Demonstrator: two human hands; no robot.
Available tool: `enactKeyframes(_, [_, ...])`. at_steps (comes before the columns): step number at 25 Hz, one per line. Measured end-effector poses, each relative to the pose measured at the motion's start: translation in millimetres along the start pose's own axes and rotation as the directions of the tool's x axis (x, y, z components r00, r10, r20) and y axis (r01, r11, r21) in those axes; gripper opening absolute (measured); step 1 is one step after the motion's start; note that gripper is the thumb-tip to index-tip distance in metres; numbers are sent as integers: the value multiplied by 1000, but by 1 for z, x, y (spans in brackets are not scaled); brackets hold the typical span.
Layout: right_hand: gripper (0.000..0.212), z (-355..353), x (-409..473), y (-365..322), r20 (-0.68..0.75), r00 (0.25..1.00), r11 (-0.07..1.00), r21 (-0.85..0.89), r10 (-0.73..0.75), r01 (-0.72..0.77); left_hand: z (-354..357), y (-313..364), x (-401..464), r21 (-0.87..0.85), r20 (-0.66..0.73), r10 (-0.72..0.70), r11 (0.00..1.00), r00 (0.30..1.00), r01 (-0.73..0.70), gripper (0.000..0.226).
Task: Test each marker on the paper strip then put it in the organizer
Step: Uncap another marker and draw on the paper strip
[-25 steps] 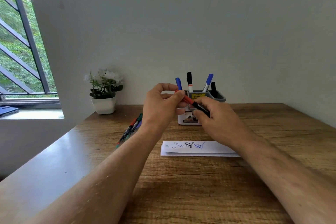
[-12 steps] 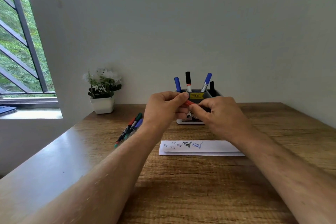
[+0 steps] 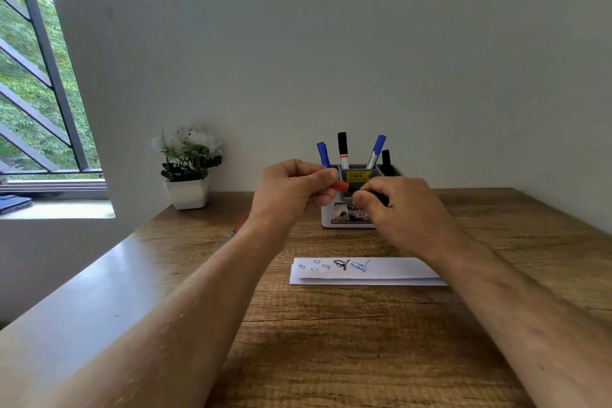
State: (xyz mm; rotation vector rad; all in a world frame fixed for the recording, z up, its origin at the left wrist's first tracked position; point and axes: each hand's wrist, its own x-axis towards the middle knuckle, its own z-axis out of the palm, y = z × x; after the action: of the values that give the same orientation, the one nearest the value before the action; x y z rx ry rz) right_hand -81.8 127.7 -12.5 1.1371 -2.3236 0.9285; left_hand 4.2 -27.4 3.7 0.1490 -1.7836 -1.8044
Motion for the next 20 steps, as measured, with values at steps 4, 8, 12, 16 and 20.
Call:
enactKeyframes(4, [22,2,3,10,2,1000,999,-32,30,-30,-6,7,1,138,53,-10,990,999,3,10])
enactKeyframes(8, [24,0,4,6,-28,993,977,180,119,-112,-7,8,2,227,43,-59,973,997,47,24])
enactKeyframes(12, [29,0,4,-6,22,984,851,500,177,-164,-2,3,1,122,22,-61,991,998,58,37])
enactKeyframes(16, [31,-2,2,-11,59,982,748,640,182,-177,1,3,0,71,87,-7,997,996,0,33])
enactKeyframes(20, [19,-8,0,-15,81,973,649,733,214,-204,1,1,-3,332,254,-54,943,966,-35,17])
